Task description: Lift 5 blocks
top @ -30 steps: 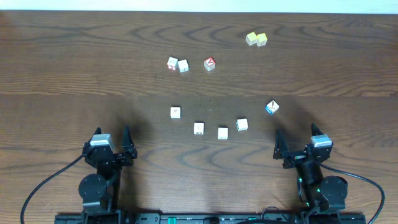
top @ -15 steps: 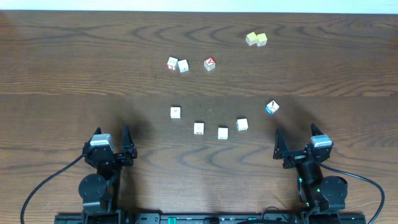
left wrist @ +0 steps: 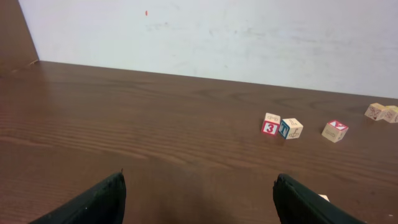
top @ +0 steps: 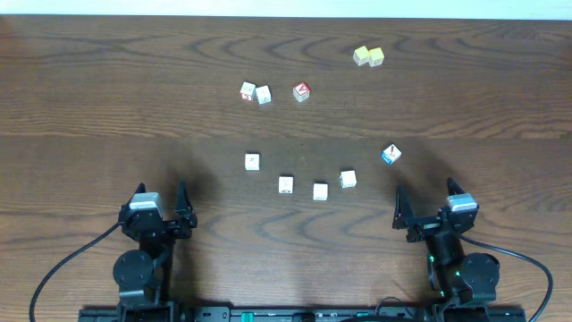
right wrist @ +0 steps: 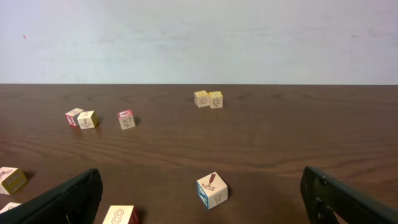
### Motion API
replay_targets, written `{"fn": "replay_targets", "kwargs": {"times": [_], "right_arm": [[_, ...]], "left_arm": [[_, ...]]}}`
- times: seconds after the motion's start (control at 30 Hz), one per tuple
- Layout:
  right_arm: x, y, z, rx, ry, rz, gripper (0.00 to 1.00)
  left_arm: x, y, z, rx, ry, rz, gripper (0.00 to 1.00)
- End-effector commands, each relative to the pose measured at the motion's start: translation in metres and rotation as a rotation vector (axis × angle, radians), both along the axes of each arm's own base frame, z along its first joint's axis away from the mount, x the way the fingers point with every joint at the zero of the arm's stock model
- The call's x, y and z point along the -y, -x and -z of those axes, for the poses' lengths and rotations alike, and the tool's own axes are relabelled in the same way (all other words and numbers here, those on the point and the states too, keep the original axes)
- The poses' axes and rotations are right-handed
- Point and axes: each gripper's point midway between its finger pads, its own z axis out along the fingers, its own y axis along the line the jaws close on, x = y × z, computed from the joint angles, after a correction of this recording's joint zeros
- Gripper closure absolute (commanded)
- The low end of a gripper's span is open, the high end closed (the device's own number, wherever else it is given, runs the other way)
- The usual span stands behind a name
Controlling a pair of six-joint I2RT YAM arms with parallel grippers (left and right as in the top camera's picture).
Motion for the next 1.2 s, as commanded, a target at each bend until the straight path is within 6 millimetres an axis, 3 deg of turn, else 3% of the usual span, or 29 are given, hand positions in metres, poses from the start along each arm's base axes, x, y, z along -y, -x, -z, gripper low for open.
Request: {"fn": "replay_targets", "kwargs": {"times": [0.0,0.07,0.2,0.33,0.5,0.6,0.73,0.83,1.0,1.17], "right_arm": [[0.003,0.0,0.001,0.001,0.016,0.015,0.01],[0.003,0.0,0.001,0.001,0.016,0.015,0.01],[0.003,0.0,0.001,0.001,0.016,0.015,0.01],[0.003,0.0,0.001,0.001,0.016,0.015,0.01],[0.003,0.0,0.001,0.001,0.016,0.015,0.01],[0.003,0.0,0.001,0.001,0.016,0.015,0.01],[0.003,0.0,0.001,0.001,0.016,0.015,0.01],[0.003,0.0,0.001,0.001,0.016,0.015,0.01],[0.003,0.0,0.001,0.001,0.016,0.015,0.01],[0.003,0.0,0.001,0.001,0.016,0.015,0.01]], "left_arm": [[-0.002,0.0,0.017,-0.041,-0.003,-0.006,0.24],[-0.001,-0.001,0.016,-0.035,0.01,-0.002,0.24],[0.035,0.001,0.012,-0.034,0.216,0.181,0.24],[0.038,0.002,0.01,-0.029,0.245,0.198,0.24],[0.072,0.01,-0.02,0.025,0.465,0.398,0.24],[0.078,0.015,-0.051,0.118,0.549,0.466,0.24],[0.084,0.035,-0.114,0.337,0.529,0.57,0.24],[0.084,0.044,-0.142,0.372,0.49,0.575,0.24],[0.084,0.038,-0.169,0.243,0.37,0.518,0.24],[0.082,0.013,-0.16,-0.147,0.335,0.45,0.24]]}}
